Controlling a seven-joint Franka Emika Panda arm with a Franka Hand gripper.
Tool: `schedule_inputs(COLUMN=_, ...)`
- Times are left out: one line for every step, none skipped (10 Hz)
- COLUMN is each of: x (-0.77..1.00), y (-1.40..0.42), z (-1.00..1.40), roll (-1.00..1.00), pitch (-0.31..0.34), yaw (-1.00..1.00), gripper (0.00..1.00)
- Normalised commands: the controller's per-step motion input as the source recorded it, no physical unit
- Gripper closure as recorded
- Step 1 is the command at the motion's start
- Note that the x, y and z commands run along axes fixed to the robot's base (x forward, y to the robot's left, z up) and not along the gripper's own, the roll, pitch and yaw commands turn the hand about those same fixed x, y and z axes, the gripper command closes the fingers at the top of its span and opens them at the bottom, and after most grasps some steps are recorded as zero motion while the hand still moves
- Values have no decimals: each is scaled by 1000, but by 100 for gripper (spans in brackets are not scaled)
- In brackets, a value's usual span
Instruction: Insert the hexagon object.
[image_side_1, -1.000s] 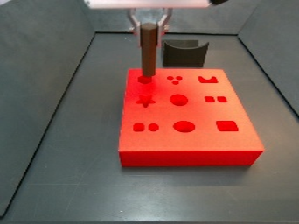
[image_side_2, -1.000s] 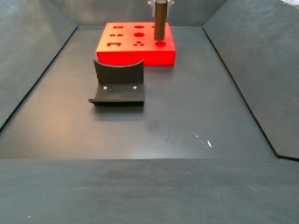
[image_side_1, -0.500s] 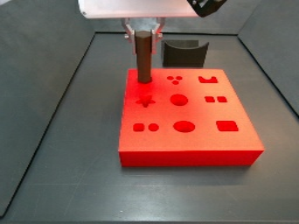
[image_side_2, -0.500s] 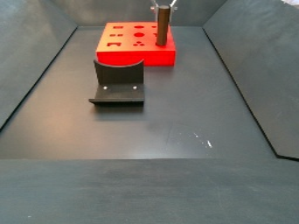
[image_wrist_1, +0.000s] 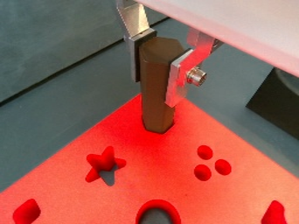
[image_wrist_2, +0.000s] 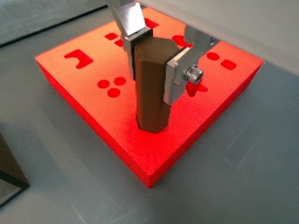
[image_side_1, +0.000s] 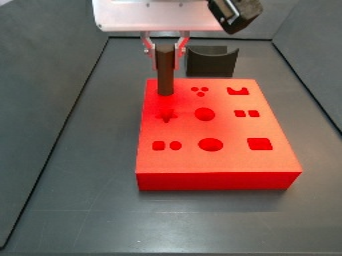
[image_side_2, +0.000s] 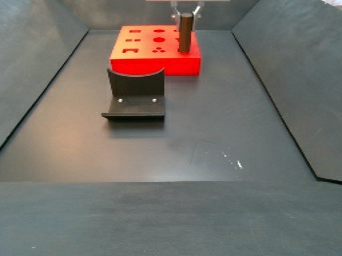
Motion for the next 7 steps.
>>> schedule_inputs(x=-46, y=0, z=-477, roll=149, pitch=0, yaw=0, gripper=100)
schedule_inputs(x=-77, y=0, z=-651, roll=209, pitch=6, yaw=-14, gripper=100)
schedule_inputs(x=-49, y=0, z=-666, roll=196, pitch=4, yaw=-20, gripper=100)
schedule_inputs(x=0, y=0, z=-614, roll=101, pitch=0, yaw=-23, gripper=100)
schedule_inputs(x=0, y=0, z=-497, roll=44, pitch=0, yaw=-20, gripper=100)
schedule_inputs(x=0, y=0, z=-63, roll=0, pitch=13, yaw=0, gripper=100)
schedule_inputs(x=0, y=0, z=0, roll=3, pitch=0, yaw=0, gripper=100)
